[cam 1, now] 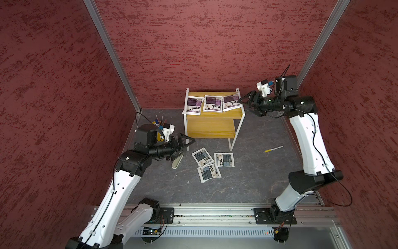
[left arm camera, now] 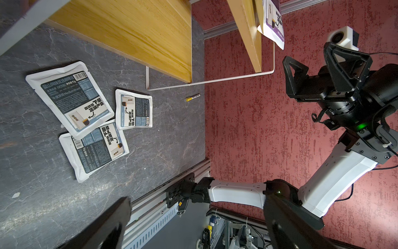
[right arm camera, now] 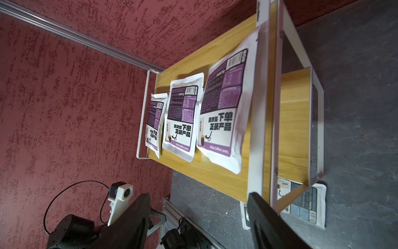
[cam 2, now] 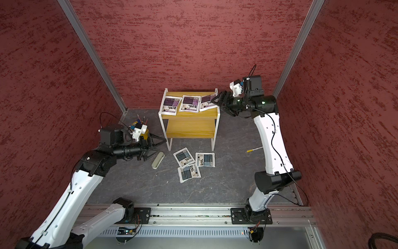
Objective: Place the bagged coffee beans on the shelf by color
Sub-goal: Place the bagged coffee beans on the shelf.
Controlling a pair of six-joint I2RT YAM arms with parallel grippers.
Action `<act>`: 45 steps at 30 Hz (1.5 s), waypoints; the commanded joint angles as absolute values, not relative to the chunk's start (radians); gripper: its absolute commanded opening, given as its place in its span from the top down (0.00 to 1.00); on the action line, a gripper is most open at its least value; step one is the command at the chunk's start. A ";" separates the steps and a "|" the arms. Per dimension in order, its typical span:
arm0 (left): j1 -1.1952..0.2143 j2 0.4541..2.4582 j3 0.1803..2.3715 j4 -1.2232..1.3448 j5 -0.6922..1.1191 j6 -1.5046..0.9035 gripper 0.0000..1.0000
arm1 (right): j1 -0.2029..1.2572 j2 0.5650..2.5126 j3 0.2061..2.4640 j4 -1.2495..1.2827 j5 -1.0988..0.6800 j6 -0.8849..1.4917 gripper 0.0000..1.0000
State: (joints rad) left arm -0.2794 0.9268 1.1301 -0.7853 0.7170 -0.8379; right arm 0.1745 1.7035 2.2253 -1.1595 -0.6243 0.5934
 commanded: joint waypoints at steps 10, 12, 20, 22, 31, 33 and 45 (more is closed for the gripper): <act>-0.250 0.908 1.121 -0.804 0.727 -0.806 0.00 | 0.167 1.826 2.321 -1.120 -0.638 0.590 0.25; -0.245 0.909 1.115 -0.802 0.729 -0.807 0.00 | 0.167 1.831 2.326 -1.112 -0.638 0.593 0.25; -0.236 0.915 1.109 -0.794 0.740 -0.805 0.00 | 0.167 1.876 2.353 -1.112 -0.641 0.587 0.25; -0.234 0.914 1.105 -0.797 0.742 -0.805 0.00 | 0.167 1.886 2.358 -1.104 -0.645 0.590 0.25; -0.227 0.904 1.089 -0.798 0.749 -0.804 0.00 | 0.168 1.902 2.359 -1.049 -0.672 0.615 0.25; -0.226 0.901 1.085 -0.796 0.749 -0.805 0.00 | 0.170 1.905 2.362 -1.046 -0.678 0.616 0.25; -0.226 0.888 1.070 -0.785 0.750 -0.816 0.00 | 0.171 1.867 2.368 -1.129 -0.633 0.564 0.25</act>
